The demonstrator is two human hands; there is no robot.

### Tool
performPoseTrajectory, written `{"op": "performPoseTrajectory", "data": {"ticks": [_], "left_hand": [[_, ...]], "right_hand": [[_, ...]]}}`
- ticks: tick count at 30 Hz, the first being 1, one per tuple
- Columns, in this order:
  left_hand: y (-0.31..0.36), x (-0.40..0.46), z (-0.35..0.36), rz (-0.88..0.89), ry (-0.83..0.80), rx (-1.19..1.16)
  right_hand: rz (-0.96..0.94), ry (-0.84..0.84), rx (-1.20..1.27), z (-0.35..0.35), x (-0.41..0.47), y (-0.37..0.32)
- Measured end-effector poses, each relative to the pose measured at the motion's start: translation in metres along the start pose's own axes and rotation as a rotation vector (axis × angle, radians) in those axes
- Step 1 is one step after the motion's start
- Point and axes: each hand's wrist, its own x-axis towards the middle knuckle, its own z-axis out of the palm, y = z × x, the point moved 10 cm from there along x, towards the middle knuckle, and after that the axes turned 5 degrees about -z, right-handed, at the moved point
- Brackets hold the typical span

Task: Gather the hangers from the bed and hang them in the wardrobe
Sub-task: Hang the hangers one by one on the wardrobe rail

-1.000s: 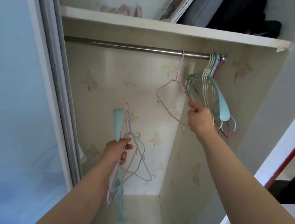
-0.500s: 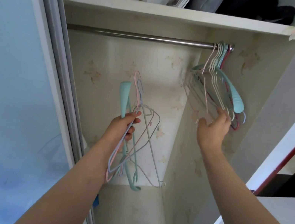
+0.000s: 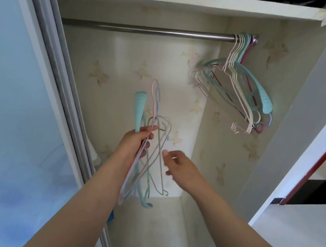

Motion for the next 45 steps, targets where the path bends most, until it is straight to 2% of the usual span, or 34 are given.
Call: {"op": "performPoseTrajectory", "data": {"ticks": [2, 4, 11, 17, 23, 29, 45], "left_hand": [[0.003, -0.006, 0.004, -0.001, -0.064, 0.038], [0.006, -0.015, 0.009, 0.008, -0.104, 0.109], [-0.004, -0.039, 0.021, -0.012, -0.235, 0.205], [-0.026, -0.04, 0.005, -0.081, -0.183, 0.248], [-0.048, -0.048, 0.006, -0.117, -0.152, 0.365], [-0.062, -0.058, 0.013, -0.168, -0.193, 0.429], [-0.075, -0.055, 0.01, -0.134, -0.122, 0.429]], "right_hand": [[-0.041, 0.128, -0.007, -0.017, 0.01, 0.003], [-0.093, 0.174, 0.002, -0.024, 0.019, -0.001], [-0.127, 0.162, -0.306, -0.021, 0.038, -0.002], [-0.235, 0.33, -0.333, -0.033, 0.021, -0.013], [-0.284, 0.371, -0.41, -0.042, 0.017, -0.028], [-0.237, 0.419, -0.235, -0.059, 0.026, -0.016], [-0.065, 0.447, -0.085, -0.033, 0.026, 0.01]]}}
